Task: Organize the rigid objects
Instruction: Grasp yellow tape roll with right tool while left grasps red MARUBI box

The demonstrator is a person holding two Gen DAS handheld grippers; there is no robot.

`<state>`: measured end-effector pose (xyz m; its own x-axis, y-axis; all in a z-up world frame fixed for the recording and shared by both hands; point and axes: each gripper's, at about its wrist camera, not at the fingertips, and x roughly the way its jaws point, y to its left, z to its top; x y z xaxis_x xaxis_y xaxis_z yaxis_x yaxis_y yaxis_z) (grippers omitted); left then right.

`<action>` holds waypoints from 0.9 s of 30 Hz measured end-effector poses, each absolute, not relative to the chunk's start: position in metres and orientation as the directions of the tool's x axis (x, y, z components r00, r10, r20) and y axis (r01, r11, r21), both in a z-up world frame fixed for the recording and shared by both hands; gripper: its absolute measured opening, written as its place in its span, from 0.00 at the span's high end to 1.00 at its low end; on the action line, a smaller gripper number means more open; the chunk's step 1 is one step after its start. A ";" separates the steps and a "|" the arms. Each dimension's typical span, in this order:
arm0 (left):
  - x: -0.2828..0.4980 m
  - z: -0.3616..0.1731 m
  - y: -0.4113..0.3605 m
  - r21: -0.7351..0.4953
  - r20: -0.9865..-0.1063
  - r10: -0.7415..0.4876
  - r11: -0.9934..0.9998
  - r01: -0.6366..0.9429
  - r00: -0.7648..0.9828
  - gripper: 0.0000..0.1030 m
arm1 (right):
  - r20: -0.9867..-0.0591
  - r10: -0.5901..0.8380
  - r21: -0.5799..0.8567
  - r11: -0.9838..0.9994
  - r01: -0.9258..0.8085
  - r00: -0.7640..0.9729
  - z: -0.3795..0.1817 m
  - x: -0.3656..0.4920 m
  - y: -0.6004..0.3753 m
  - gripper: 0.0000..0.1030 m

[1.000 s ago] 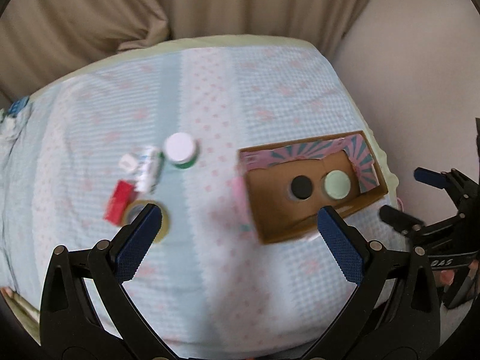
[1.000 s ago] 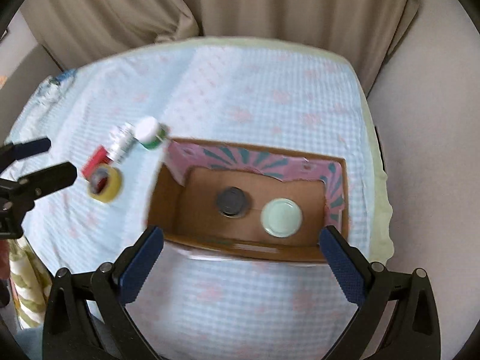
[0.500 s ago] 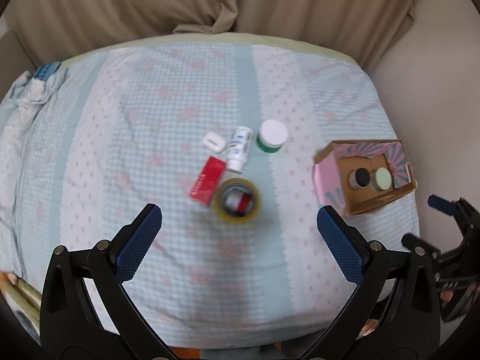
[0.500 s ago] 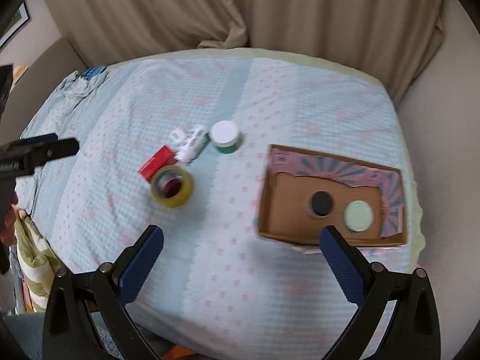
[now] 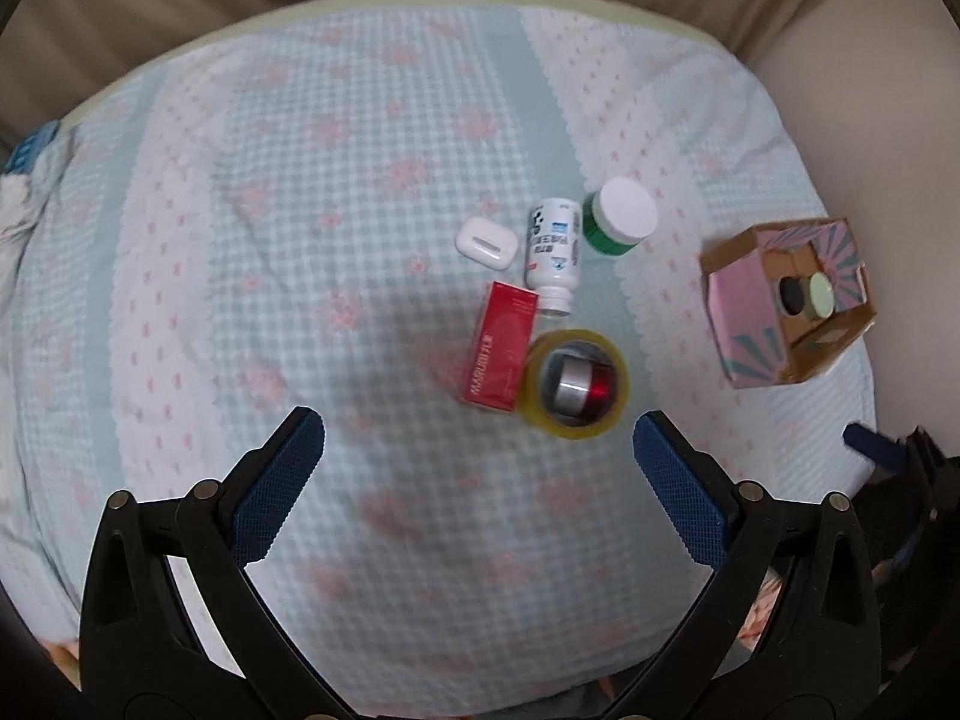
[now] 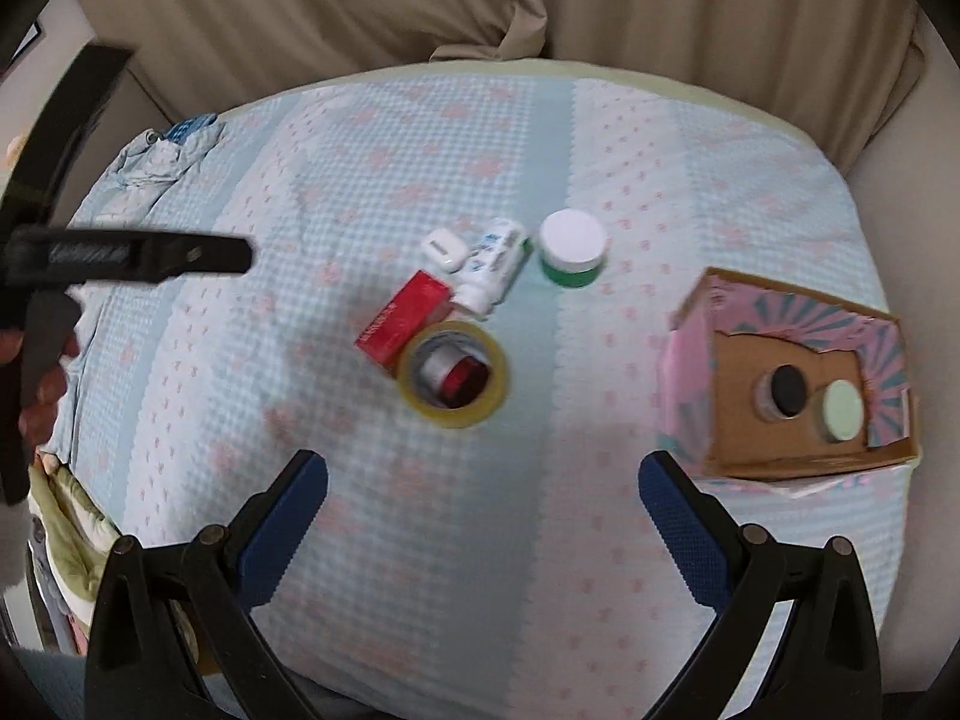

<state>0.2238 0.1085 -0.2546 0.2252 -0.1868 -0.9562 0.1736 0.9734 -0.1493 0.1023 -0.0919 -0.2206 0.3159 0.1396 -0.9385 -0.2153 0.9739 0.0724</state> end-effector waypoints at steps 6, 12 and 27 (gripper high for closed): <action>0.267 -0.304 0.093 -0.168 -0.973 -0.197 0.961 0.220 0.119 0.01 | -0.946 0.135 0.073 0.974 -0.213 0.294 -0.263 0.114 -0.071 0.00; 0.297 -0.358 0.064 -0.140 -0.989 -0.150 0.947 0.287 0.012 0.04 | -0.950 0.135 0.073 0.972 -0.222 0.280 -0.312 0.130 -0.062 0.00; 0.341 -0.455 0.033 -0.100 -0.989 -0.061 0.947 0.307 -0.132 0.21 | -0.971 0.157 0.132 0.981 -0.144 0.178 -0.411 0.164 -0.061 0.00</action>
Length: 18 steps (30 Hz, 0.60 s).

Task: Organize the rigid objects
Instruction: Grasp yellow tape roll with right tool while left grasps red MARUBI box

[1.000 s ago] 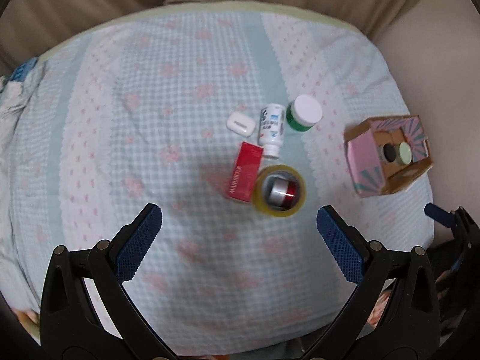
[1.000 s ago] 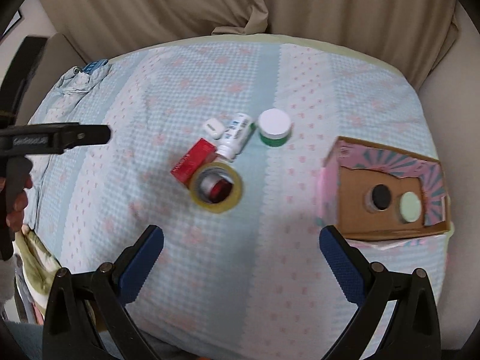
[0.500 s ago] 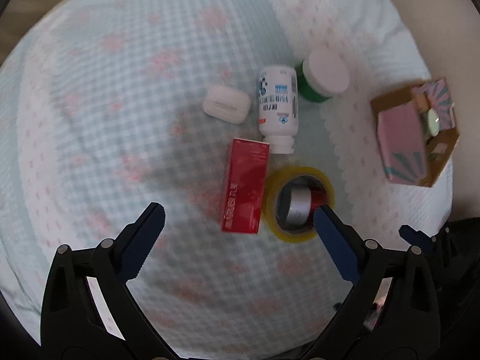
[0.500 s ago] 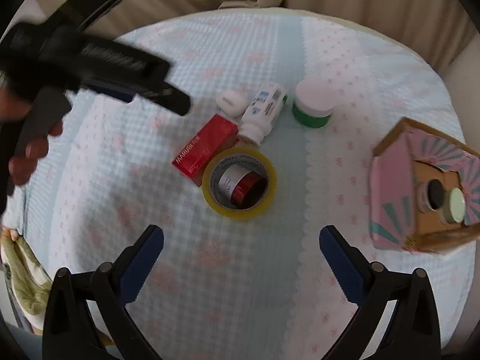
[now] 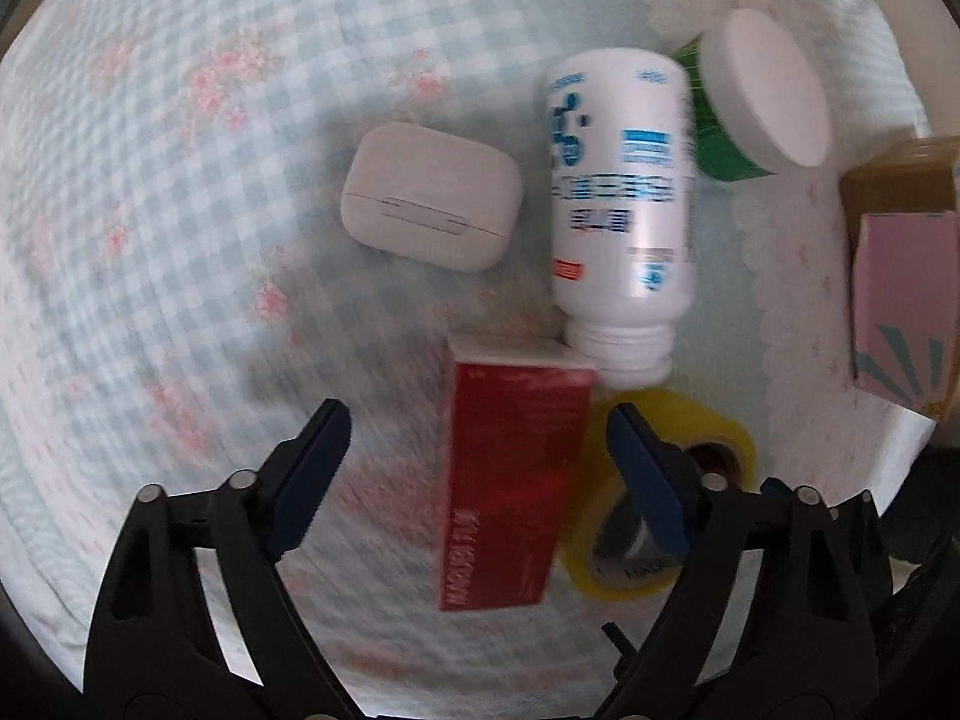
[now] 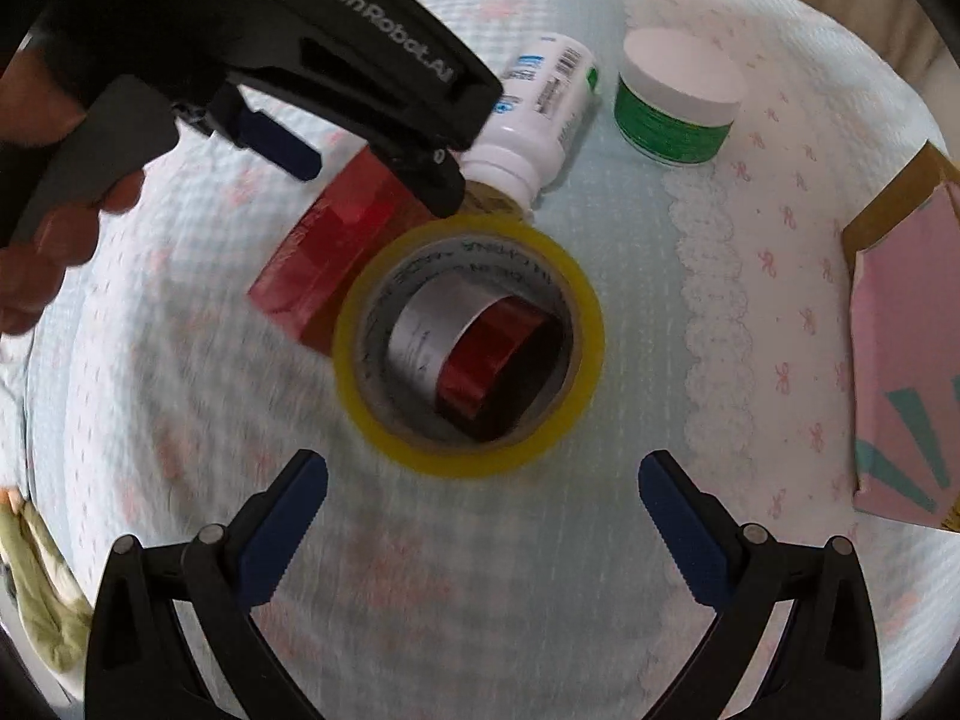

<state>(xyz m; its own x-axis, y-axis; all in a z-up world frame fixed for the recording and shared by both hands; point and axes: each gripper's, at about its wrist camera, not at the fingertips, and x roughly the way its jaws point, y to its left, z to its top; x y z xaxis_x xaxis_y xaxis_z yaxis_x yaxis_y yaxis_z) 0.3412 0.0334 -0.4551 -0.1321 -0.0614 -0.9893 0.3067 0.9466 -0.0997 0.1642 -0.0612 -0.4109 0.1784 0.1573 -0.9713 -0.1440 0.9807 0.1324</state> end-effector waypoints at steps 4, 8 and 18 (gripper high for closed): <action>0.338 -0.469 0.036 -0.092 -0.986 -0.042 0.943 0.319 -0.160 0.25 | -0.969 0.169 0.143 0.978 -0.152 0.179 -0.418 0.173 -0.058 0.00; 0.330 -0.474 0.030 -0.067 -0.989 -0.013 0.931 0.359 -0.150 0.30 | -0.968 0.158 0.121 0.975 -0.187 0.196 -0.420 0.185 -0.049 0.00; 0.322 -0.480 0.008 -0.100 -0.984 -0.034 0.916 0.389 -0.172 0.60 | -0.965 0.120 0.053 0.959 -0.278 0.233 -0.427 0.207 -0.029 0.03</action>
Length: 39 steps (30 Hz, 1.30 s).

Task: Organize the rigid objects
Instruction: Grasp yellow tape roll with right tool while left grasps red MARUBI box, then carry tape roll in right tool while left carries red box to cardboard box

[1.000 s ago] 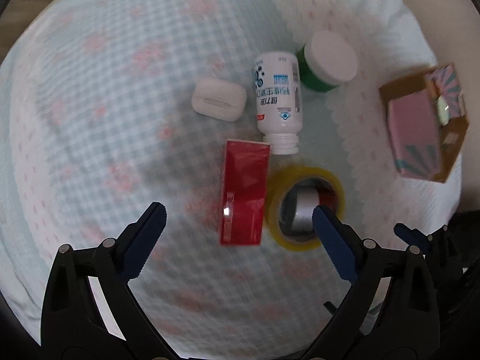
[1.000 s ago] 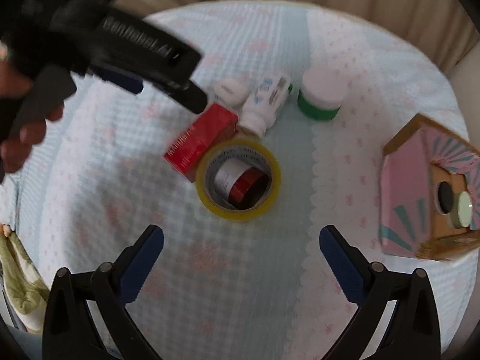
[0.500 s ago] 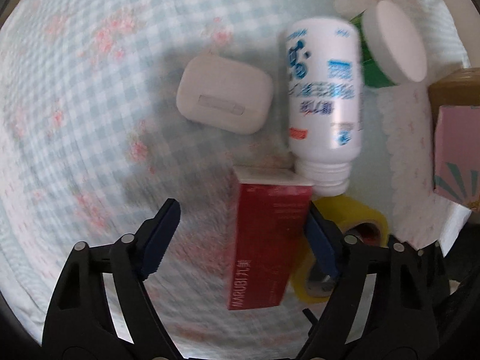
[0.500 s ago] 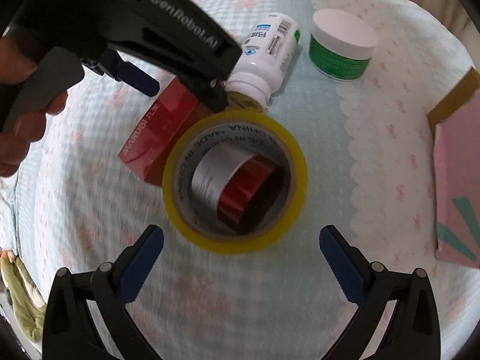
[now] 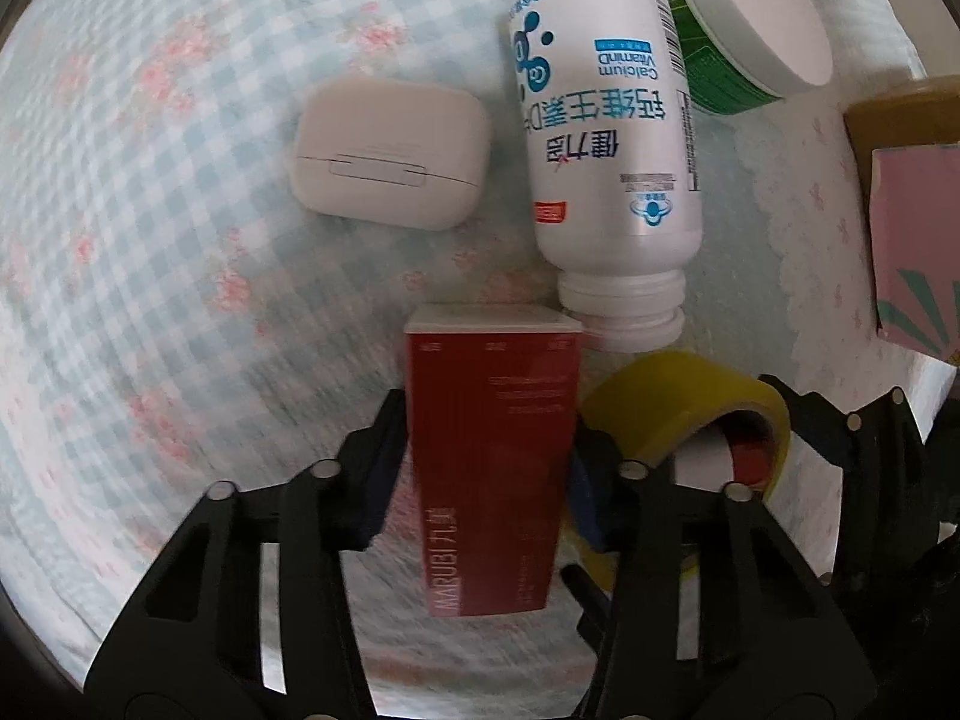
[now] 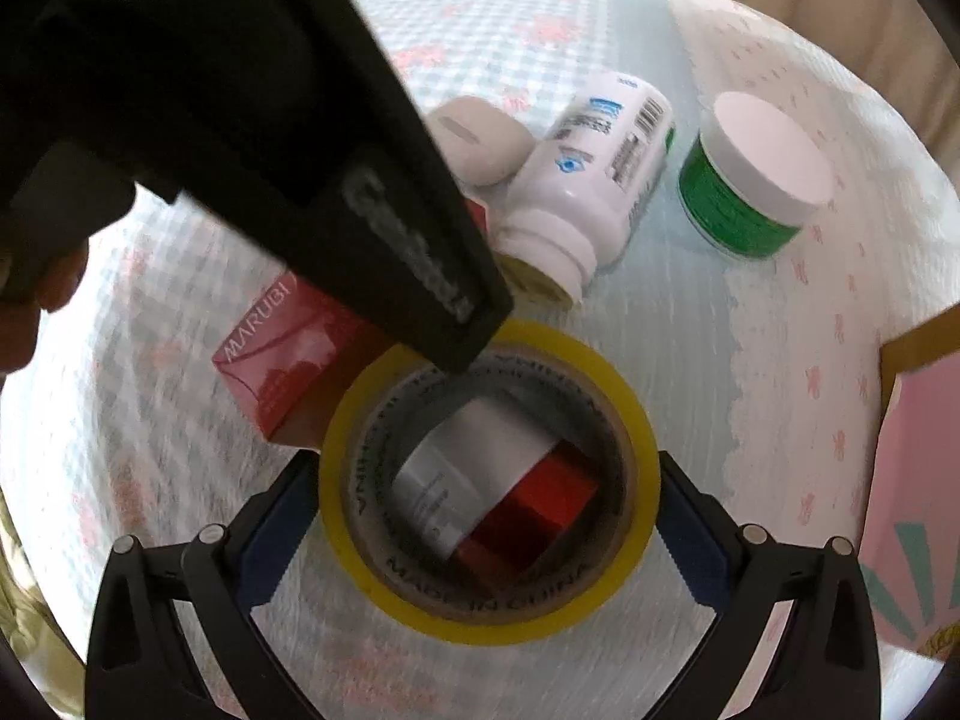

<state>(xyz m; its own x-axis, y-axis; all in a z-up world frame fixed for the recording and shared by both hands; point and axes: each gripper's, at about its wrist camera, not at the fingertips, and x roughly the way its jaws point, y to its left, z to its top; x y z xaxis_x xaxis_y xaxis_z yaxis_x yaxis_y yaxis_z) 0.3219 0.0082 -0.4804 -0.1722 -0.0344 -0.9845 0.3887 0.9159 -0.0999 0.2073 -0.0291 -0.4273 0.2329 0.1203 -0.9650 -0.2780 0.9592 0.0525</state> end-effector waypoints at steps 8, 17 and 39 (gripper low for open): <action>0.306 -0.475 0.007 -0.119 -0.987 -0.066 0.916 0.383 -0.148 0.62 | -0.968 0.102 0.029 0.953 -0.301 0.228 -0.426 0.216 -0.020 0.06; 0.288 -0.453 0.040 -0.157 -0.985 -0.129 0.944 0.291 -0.113 0.63 | -0.962 0.095 0.016 0.956 -0.293 0.255 -0.404 0.198 -0.020 0.06; 0.235 -0.267 0.078 -0.229 -0.950 -0.269 0.945 0.233 0.159 0.63 | -0.903 0.149 0.091 0.983 -0.160 0.403 -0.234 0.145 -0.074 0.06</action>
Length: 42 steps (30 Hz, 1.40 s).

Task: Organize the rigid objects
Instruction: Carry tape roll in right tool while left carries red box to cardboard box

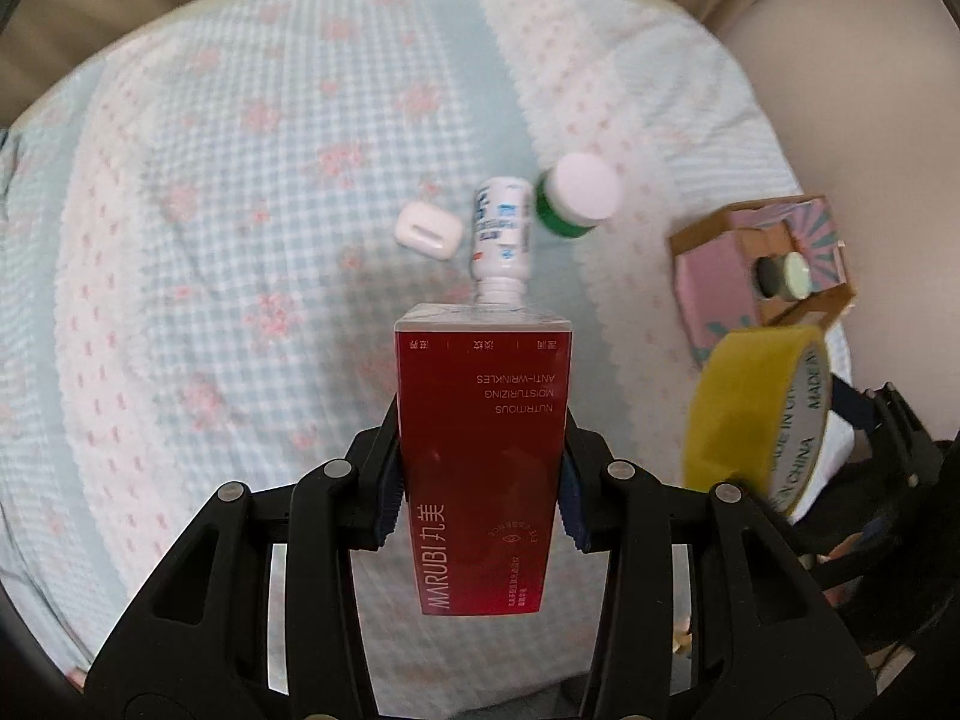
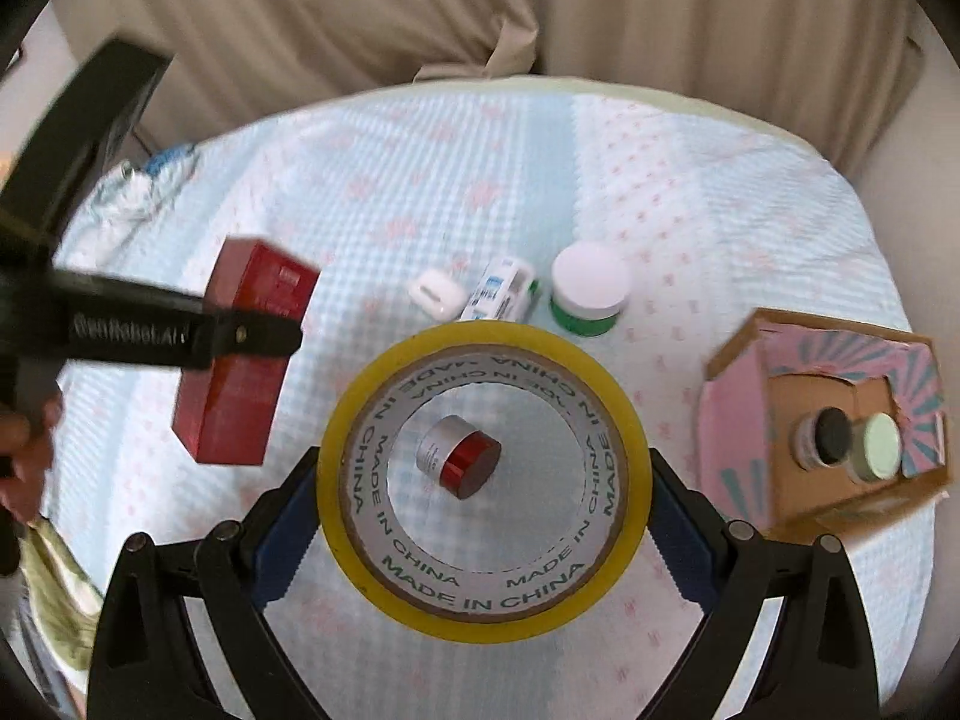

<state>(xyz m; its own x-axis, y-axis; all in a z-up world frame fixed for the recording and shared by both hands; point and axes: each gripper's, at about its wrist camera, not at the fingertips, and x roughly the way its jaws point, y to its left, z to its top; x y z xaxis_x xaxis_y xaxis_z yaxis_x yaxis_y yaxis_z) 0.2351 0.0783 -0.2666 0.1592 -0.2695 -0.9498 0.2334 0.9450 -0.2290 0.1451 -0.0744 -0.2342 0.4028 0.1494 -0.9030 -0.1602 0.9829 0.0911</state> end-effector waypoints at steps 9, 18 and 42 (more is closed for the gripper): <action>0.198 -0.207 0.034 -0.290 -0.910 -0.346 0.924 0.248 0.228 0.63 | -0.876 0.127 0.123 0.992 -0.038 0.466 -0.155 0.111 -0.137 0.06; 0.178 -0.187 -0.052 -0.302 -0.893 -0.365 0.920 0.249 0.265 0.63 | -0.868 0.084 0.122 0.991 0.046 0.489 -0.127 0.093 -0.233 0.06; 0.238 -0.277 -0.256 -0.279 -0.939 -0.293 0.955 0.100 0.178 0.63 | -0.940 0.140 0.148 0.989 0.003 0.310 -0.221 0.183 -0.456 0.06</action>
